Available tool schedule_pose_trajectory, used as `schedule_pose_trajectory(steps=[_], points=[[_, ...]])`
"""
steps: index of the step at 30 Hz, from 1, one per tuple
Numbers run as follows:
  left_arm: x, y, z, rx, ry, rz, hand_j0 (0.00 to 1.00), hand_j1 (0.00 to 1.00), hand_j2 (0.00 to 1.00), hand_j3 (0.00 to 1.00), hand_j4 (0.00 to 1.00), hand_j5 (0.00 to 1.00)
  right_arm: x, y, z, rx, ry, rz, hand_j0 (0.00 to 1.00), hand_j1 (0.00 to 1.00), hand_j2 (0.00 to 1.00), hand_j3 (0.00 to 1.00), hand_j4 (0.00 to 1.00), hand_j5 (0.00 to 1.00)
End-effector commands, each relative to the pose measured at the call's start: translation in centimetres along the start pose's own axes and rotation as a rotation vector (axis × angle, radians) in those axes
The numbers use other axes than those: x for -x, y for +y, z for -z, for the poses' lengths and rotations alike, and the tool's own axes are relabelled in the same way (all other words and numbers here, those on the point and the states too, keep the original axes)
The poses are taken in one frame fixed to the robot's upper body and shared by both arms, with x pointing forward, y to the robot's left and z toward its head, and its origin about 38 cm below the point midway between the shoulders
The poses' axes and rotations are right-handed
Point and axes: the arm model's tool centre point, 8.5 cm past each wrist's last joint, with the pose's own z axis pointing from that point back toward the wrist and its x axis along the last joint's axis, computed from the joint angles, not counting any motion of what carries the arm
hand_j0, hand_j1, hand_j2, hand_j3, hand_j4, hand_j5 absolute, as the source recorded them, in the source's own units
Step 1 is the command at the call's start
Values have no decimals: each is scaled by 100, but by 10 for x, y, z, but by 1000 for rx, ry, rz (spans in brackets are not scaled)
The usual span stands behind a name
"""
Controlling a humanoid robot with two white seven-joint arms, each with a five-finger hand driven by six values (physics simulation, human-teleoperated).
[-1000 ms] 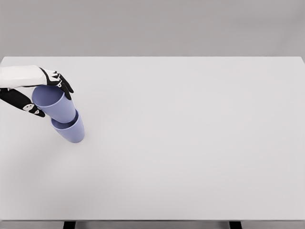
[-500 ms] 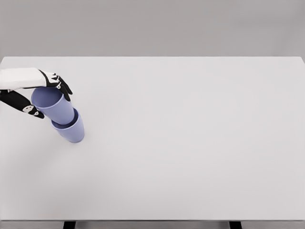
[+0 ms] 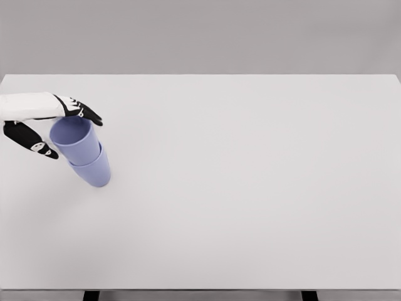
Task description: Place the right cup on the left cup with left arm
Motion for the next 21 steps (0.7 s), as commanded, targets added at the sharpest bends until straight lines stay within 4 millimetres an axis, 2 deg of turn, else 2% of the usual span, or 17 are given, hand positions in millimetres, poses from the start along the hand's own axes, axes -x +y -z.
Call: schedule_pose_trajectory(steps=[1,6,11,13,15,18,21], points=[[-1,2,-1,-7,-2,-5,100,100,100,100,100,100,0,0,0,0,0,0,100,100,100,100,100,100],[-1,5,-7,-18,8,-1,100,100,100,100,100,100,0,0,0,0,0,0,100,100,100,100,100,100],[-7,38,-29,-117,15,26,100,100,100,100,100,100,0,0,0,0,0,0,100,100,100,100,100,100],[-13,54,-29,-144,2,59,100,100,100,100,100,100,0,0,0,0,0,0,100,100,100,100,100,100],[-22,61,-1,-156,-74,66,100,100,100,100,100,100,0,0,0,0,0,0,100,100,100,100,100,100],[-34,69,20,-180,-158,56,100,100,100,100,100,100,0,0,0,0,0,0,100,100,100,100,100,100],[-44,69,43,-187,-238,31,100,100,100,100,100,100,0,0,0,0,0,0,100,100,100,100,100,100]])
